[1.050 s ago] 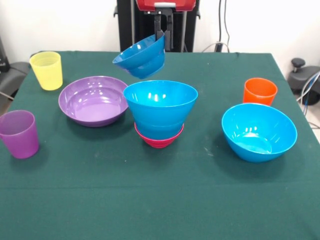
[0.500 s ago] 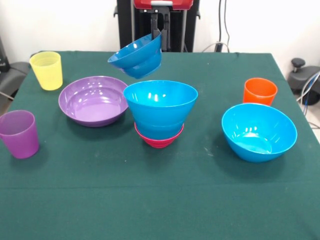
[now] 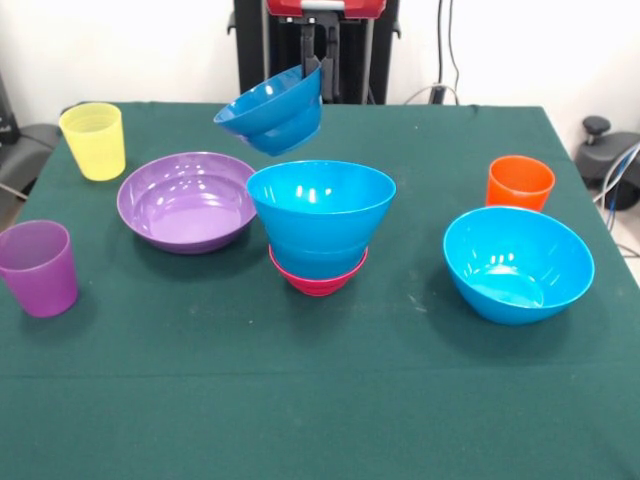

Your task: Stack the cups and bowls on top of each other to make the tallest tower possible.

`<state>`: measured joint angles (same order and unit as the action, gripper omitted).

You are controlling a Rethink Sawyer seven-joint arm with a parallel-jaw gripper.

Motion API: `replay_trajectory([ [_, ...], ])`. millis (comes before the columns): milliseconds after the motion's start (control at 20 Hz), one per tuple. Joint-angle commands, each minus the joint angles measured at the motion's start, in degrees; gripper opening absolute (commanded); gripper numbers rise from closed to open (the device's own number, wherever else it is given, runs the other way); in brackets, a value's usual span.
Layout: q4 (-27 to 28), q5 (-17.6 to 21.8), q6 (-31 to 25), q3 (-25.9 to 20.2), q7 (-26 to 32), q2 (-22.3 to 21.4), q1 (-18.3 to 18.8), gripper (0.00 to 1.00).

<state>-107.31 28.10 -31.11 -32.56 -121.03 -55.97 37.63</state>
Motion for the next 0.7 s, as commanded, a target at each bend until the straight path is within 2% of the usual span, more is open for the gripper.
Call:
replay_trajectory([
  [50, 1.1, 2.7, -4.1, -0.5, 5.0, 2.9, -2.9, 0.00],
  [700, 1.7, 2.7, -4.1, 0.7, 4.0, 3.2, -4.1, 0.00],
])
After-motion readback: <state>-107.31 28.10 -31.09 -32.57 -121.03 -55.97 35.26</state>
